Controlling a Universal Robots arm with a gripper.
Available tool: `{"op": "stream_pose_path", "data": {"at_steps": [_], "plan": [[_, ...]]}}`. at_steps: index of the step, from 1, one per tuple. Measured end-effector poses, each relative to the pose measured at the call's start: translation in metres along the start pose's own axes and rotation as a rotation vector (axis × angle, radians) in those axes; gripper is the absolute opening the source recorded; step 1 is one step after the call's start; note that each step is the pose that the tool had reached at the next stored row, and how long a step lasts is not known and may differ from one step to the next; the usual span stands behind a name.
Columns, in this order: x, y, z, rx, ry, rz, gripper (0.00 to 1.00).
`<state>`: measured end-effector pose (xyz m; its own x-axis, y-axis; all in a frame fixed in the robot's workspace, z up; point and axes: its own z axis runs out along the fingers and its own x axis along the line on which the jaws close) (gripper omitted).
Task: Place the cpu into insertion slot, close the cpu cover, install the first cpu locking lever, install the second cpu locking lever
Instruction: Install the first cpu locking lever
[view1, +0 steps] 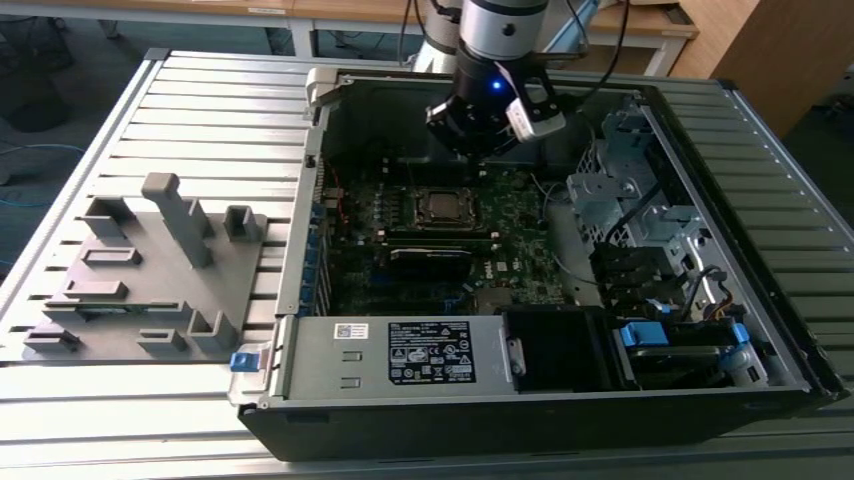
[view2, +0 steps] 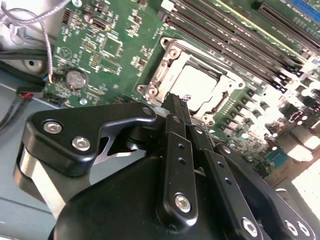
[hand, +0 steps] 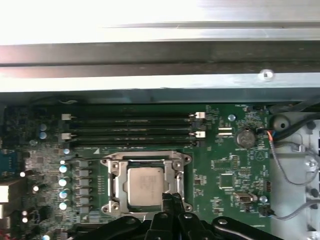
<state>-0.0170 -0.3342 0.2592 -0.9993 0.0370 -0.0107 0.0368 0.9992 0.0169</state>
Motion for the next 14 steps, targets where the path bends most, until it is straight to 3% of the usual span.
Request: {"op": "stream_pose_path", "data": {"at_steps": [5,8,10,14], "plan": [[-0.0083,0.0004,0.0004,0.0001,0.0001,0.000,0.10],[-0.0089,0.0004,0.0004,0.0001,0.0001,0.000,0.10],[-0.0072,0.0004,0.0008,0.0001,0.0001,0.000,0.10],[0.0039,-0.0003,0.0021,0.0002,-0.0002,0.000,0.10]]}}
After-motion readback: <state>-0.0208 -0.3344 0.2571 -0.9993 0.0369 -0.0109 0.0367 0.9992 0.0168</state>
